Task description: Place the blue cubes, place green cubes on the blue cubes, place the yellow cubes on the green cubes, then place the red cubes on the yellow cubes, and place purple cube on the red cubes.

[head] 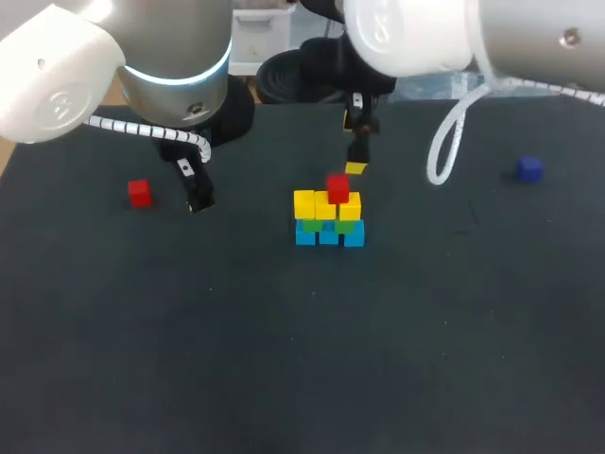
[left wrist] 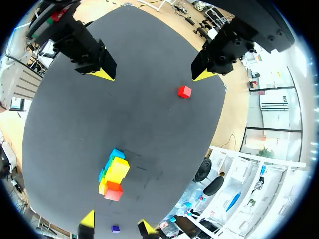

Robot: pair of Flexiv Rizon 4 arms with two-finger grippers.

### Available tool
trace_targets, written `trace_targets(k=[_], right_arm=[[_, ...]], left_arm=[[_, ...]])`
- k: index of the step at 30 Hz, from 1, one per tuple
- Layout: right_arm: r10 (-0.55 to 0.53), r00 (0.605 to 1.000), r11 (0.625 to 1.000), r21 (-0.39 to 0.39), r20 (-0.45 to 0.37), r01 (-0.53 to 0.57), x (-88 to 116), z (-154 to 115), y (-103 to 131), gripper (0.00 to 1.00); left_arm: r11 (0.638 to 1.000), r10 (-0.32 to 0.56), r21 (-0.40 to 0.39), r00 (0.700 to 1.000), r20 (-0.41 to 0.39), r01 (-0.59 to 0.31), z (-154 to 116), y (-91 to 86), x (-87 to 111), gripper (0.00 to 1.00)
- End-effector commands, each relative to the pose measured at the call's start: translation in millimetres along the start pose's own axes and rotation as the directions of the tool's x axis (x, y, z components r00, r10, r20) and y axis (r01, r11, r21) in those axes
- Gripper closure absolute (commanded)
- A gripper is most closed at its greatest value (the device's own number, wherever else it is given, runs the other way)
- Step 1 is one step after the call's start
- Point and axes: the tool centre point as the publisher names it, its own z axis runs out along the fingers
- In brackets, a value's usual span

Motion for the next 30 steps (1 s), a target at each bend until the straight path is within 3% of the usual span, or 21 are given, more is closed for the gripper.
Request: trace_targets(k=[1, 13, 30], right_arm=[[0.005, 1.0, 0.992, 0.128, -0.003, -0.004, 8.7, -18.8, 16.9, 0.0], [0.038, 0.999, 0.941, 0.336, -0.015, -0.031, 19.8, -45.1, 23.9, 0.0], [0.163, 0.987, 0.873, 0.468, -0.011, -0.139, 65.1, -42.8, 31.5, 0.0]], left_arm=[[1.0, 0.002, 0.001, 1.0, 0.0, -0.002, 0.0, 0.7, 0.2, 0.0], [1.0, 0.002, 0.001, 1.0, 0.0, -0.002, 0.0, 0.7, 0.2, 0.0], [1.0, 0.002, 0.001, 1.0, 0.0, -0.002, 0.0, 0.7, 0.2, 0.0]])
